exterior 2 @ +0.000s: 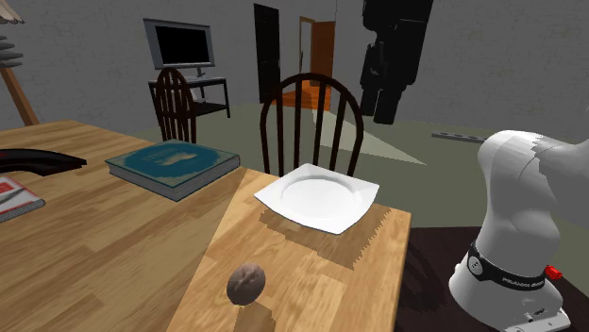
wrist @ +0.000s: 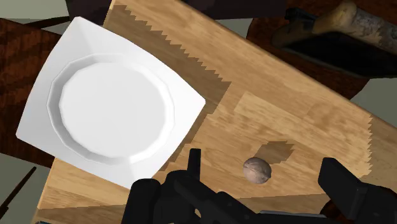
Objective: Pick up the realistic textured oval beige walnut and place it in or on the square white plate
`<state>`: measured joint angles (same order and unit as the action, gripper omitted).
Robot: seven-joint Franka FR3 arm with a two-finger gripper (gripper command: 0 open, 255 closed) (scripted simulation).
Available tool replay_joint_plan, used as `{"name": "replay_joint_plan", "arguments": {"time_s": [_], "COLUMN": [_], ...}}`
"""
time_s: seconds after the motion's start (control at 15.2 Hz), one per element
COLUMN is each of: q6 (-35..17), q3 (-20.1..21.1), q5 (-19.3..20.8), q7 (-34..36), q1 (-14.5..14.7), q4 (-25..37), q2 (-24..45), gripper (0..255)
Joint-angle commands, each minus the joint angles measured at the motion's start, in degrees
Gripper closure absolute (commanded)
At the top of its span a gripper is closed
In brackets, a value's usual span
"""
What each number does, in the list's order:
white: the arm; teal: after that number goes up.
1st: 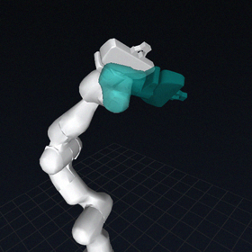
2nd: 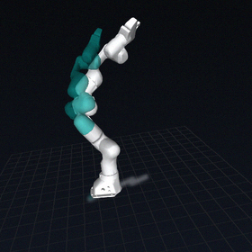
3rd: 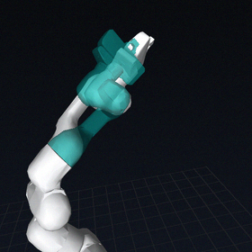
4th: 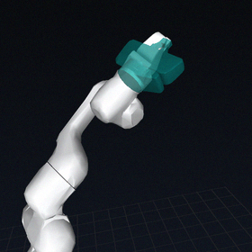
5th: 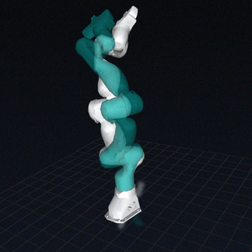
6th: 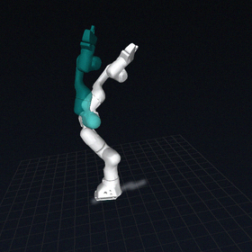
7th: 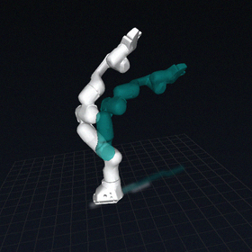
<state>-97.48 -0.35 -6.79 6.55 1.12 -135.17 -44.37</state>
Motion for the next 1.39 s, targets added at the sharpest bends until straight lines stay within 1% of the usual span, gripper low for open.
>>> {"name": "replay_joint_plan", "arguments": {"time_s": [0.0, 0.33, 0.66, 0.99, 1.32], "q6": [0.0, -5.51, -9.92, -13.04, -14.7], "q3": [0.0, 1.49, 2.74, 3.74, 4.46], "q5": [0.0, -1.6, -2.91, -3.92, -4.61], "q7": [0.0, 1.67, 3.21, 4.7, 6.14], "q1": [0.0, 0.65, 1.25, 1.83, 2.41], "q4": [0.0, 2.25, 6.17, 11.67, 18.39], "q2": [0.0, 11.0, 22.53, 34.32, 45.71], "gripper": [0, 0, 0, 0, 0]}}
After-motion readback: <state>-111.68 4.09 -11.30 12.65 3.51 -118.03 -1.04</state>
